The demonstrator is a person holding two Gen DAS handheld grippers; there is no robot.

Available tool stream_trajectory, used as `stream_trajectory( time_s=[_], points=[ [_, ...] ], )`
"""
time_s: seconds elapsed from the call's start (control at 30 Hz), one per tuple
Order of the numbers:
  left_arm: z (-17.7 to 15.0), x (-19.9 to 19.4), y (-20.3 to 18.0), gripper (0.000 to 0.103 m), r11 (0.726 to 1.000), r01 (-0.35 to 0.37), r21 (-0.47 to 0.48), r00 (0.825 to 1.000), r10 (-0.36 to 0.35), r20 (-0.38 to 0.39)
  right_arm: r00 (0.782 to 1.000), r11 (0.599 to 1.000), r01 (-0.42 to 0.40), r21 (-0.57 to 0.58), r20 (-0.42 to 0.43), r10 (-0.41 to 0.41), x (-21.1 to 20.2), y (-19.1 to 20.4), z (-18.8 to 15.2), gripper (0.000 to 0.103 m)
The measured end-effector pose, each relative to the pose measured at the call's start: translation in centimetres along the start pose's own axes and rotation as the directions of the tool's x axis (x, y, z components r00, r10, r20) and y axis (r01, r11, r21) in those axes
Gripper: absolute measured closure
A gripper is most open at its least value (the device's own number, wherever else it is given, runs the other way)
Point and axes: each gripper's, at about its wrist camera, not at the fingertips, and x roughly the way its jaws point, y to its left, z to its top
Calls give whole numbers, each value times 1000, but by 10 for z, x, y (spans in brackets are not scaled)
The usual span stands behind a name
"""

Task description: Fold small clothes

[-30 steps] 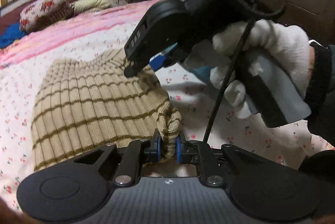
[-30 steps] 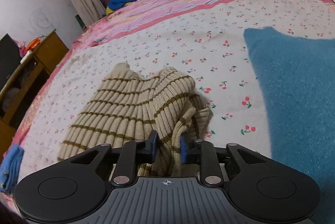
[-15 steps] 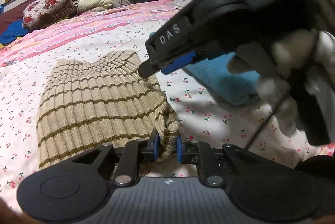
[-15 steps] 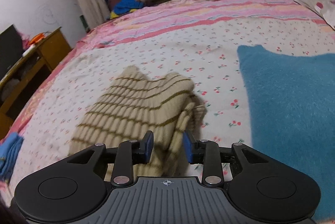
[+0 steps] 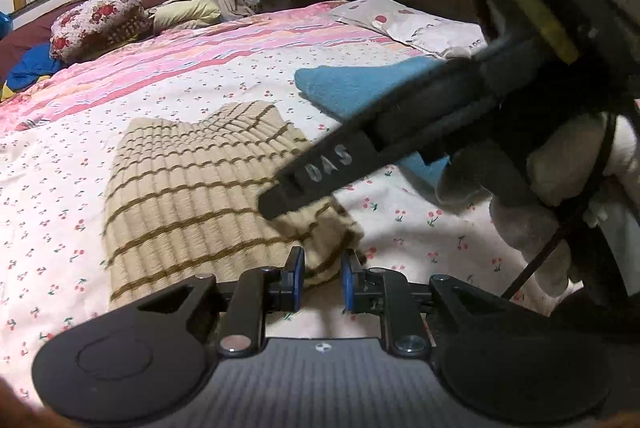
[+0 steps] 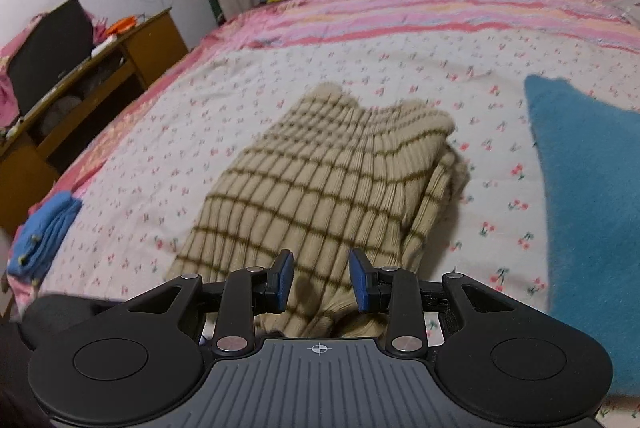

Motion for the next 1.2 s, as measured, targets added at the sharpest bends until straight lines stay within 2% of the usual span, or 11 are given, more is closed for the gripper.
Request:
stream_trajectory(
  time_s=[0.2, 0.27, 0.53, 0.7, 0.8, 1.0, 1.07, 1.2],
  points=[
    [-9, -8, 16, 77, 999, -30, -15, 1000, 30, -7, 998, 998, 35, -49, -50, -38, 7, -1, -15, 72],
    [-11, -8, 22, 77, 999, -44, -27, 999, 44, -11, 995, 993, 71, -90, -58, -77, 8, 2, -19, 77],
    [-13, -9, 37, 77, 995, -81, -63, 997, 80, -19, 979, 961, 170, -218, -70, -190, 9, 13, -31, 79],
    [-12, -7, 46, 77, 992, -102, -72, 995, 100, -30, 975, 961, 190, -200, -72, -208, 3, 10, -30, 79],
    [-12, -8, 50, 77, 991, -113, -73, 993, 111, -24, 972, 955, 218, -199, -45, -231, -6, 14, -29, 79],
    [-7, -8, 60, 76, 987, -128, -98, 992, 128, -10, 975, 951, 221, -217, 27, -220, -25, 28, -26, 78],
    [-8, -6, 63, 76, 986, -133, -100, 991, 132, -17, 972, 947, 233, -220, 25, -233, -24, 26, -25, 75],
    [-13, 1, 67, 75, 985, -138, -98, 990, 134, -52, 958, 945, 274, -178, -35, -284, -14, 11, -31, 75]
  ],
)
